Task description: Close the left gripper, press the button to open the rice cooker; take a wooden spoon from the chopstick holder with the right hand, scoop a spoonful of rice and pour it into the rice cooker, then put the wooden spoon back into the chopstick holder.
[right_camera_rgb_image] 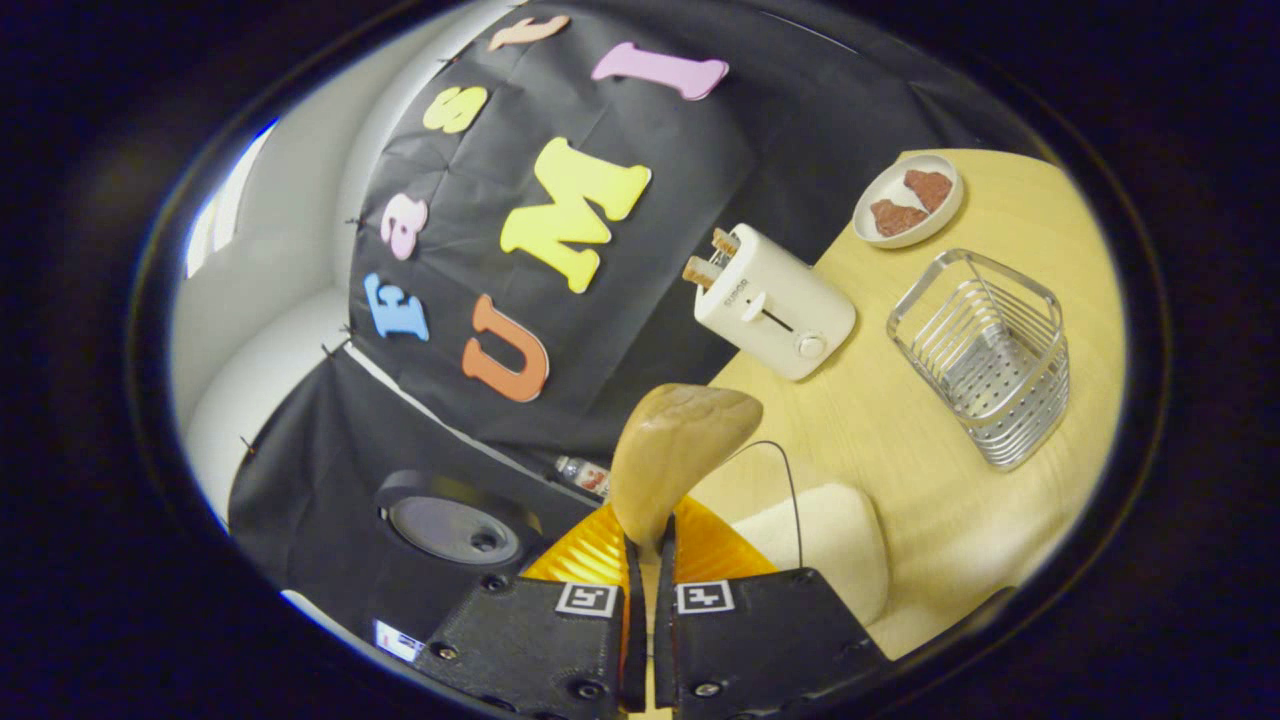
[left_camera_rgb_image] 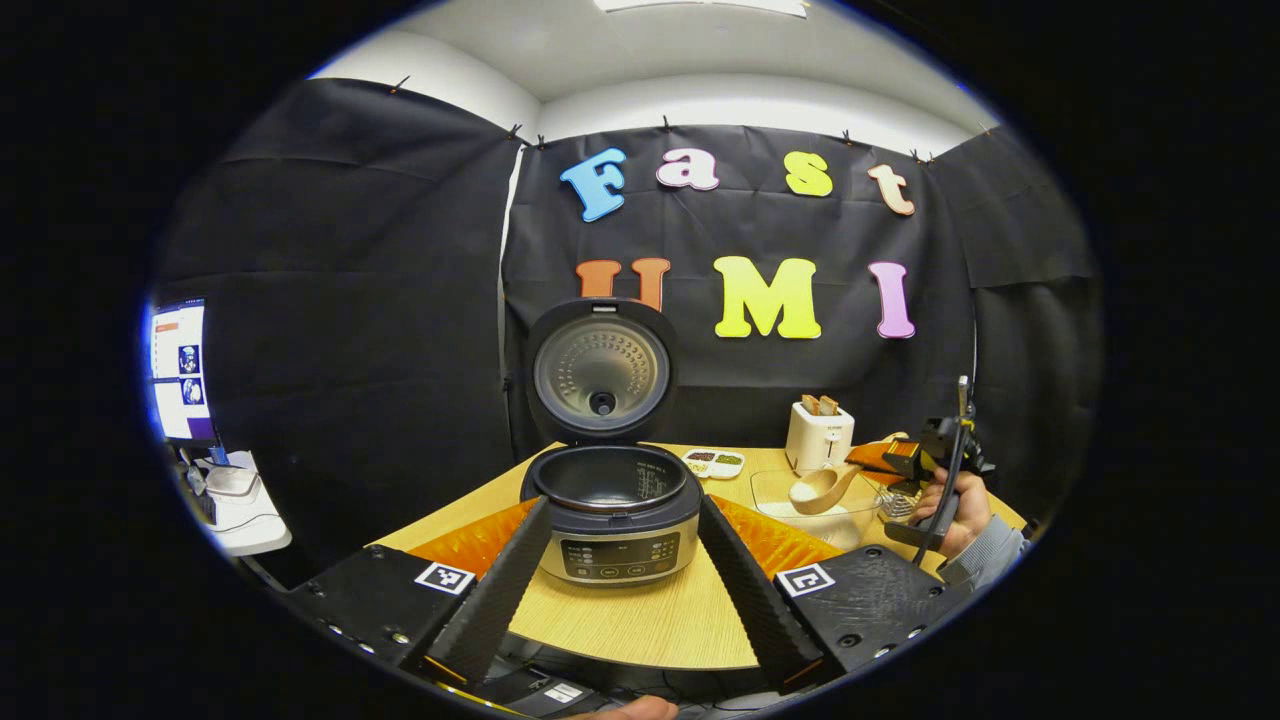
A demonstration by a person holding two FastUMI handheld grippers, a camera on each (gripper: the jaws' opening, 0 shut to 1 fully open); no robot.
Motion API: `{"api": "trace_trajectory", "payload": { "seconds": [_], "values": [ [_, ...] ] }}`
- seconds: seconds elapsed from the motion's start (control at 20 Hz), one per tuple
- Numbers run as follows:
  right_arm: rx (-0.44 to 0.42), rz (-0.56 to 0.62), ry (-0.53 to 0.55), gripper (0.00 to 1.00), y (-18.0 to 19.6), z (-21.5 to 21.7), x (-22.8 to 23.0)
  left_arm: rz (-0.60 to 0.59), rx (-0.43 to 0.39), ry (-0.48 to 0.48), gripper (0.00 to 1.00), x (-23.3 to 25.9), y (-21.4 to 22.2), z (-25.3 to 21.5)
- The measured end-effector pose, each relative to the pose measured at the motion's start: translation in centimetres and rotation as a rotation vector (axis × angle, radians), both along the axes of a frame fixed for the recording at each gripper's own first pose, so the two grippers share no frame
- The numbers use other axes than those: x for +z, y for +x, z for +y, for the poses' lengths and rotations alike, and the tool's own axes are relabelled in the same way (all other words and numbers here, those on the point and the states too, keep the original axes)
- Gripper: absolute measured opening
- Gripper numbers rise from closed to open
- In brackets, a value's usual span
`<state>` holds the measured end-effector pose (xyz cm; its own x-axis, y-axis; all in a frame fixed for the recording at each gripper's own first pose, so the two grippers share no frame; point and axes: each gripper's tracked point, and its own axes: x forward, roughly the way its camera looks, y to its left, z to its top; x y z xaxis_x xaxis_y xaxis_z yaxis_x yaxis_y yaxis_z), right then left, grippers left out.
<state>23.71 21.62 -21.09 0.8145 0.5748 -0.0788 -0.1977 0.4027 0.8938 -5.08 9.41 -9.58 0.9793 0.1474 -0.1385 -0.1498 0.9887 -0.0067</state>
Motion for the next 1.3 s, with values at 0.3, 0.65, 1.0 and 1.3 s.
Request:
{"api": "trace_trajectory", "payload": {
  "seconds": [0.3,0.65,1.0,1.3],
  "values": [
    [0.037,0.098,0.348,0.08,-0.5,-1.3,1.9,-0.009,-0.011,0.028,0.94,0.8,-0.5,-0.8],
    [0.089,0.060,0.348,0.08,-2.4,1.3,6.4,-0.022,-0.026,0.014,0.94,1.3,-1.6,-0.5],
    [0.118,0.031,0.258,0.08,-3.6,6.8,9.8,-0.034,0.000,0.016,0.94,1.7,-4.4,2.4],
    [0.132,-0.001,0.138,0.08,-3.9,12.5,10.8,-0.040,0.026,-0.022,0.95,1.0,-5.8,4.9]
  ]
}}
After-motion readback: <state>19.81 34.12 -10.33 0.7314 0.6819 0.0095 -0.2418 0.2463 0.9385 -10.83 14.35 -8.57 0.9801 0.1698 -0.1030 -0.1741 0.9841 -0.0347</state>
